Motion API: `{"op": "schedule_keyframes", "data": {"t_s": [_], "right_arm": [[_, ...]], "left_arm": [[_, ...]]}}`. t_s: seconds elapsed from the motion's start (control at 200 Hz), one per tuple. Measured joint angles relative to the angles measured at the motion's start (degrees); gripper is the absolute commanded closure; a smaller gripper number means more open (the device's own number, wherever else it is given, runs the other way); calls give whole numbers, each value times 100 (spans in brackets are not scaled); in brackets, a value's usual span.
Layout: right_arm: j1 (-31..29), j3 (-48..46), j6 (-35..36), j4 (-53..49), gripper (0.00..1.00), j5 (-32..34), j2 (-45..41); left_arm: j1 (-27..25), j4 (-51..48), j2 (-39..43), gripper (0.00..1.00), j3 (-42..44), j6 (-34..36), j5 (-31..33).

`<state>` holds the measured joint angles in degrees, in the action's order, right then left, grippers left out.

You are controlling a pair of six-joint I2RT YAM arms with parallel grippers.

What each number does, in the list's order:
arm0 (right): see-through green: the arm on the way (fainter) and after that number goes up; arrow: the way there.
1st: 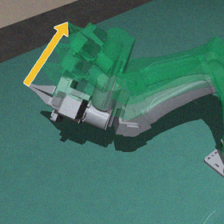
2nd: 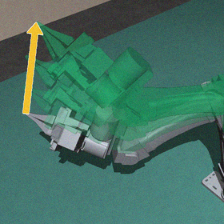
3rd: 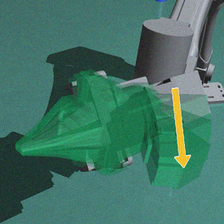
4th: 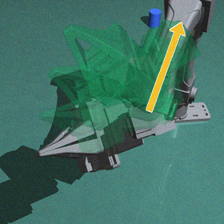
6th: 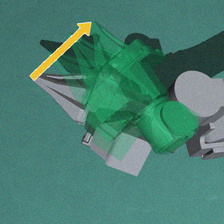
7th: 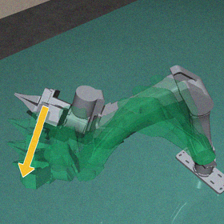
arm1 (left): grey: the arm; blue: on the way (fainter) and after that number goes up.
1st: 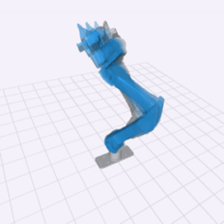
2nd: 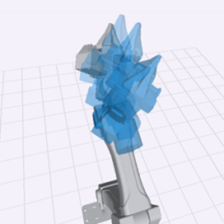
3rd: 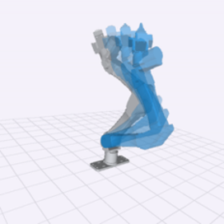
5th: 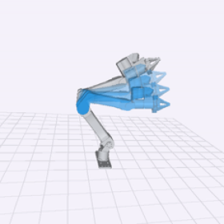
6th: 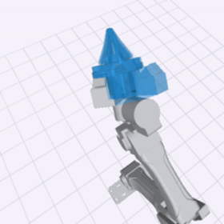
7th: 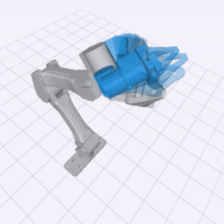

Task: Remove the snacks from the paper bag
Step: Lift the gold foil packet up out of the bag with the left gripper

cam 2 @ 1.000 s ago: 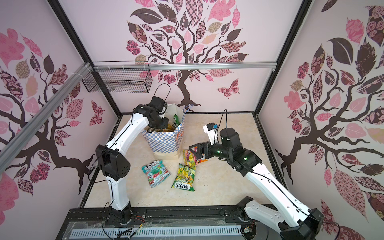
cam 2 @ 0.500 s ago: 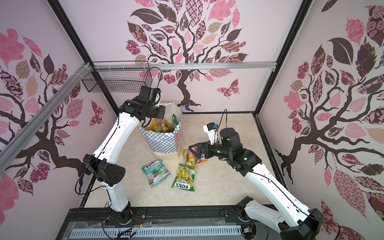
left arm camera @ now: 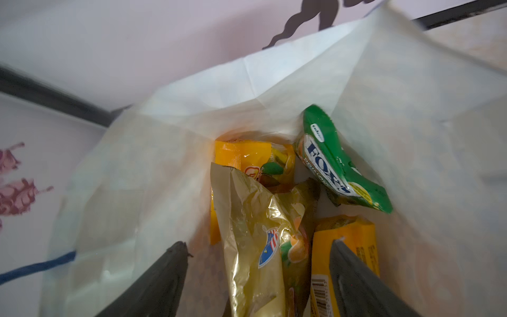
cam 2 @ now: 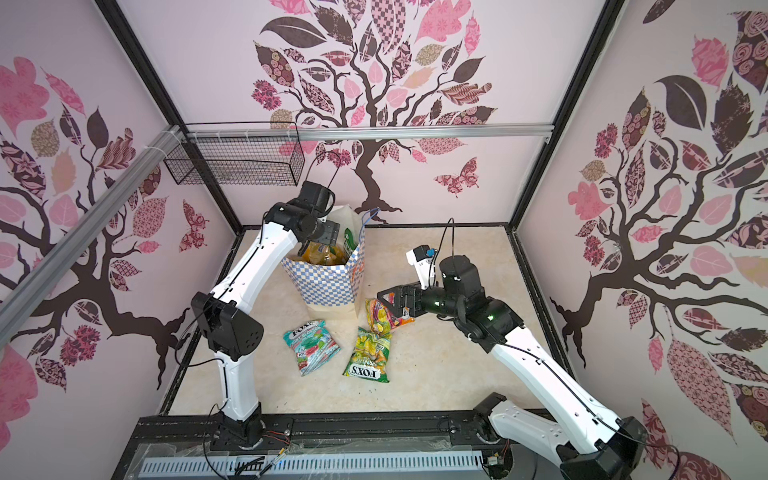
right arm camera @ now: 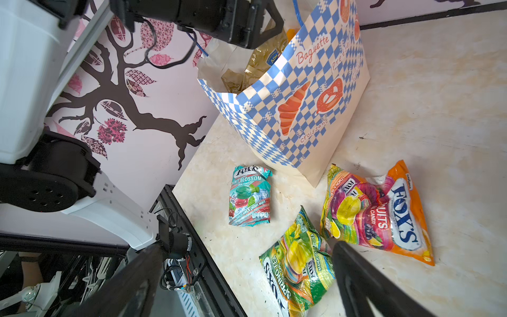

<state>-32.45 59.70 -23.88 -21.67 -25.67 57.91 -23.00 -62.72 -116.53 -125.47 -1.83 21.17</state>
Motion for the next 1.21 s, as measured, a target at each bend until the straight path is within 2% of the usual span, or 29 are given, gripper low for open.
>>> {"op": "schedule_keyframes", "data": {"t_s": [0.155,0.23,0.275,0.485,0.79,0.96,1.205], "right_arm": [[0,0,92,-15,1,15,0],[0,0,129,-31,0,35,2],[0,0,149,-39,0,37,11],[0,0,179,-42,0,39,83],[0,2,153,-39,1,37,107],[0,2,116,-39,0,37,107],[0,2,85,-37,0,37,107]], "left_arm": [[81,160,-343,12,-2,229,208],[160,251,-498,20,-2,269,216],[214,291,-595,31,-4,308,214],[332,299,-780,100,-4,302,37],[326,236,-704,100,-24,227,-216],[321,15,-669,100,-339,223,-354],[321,-44,-267,100,-494,225,-455]]}}
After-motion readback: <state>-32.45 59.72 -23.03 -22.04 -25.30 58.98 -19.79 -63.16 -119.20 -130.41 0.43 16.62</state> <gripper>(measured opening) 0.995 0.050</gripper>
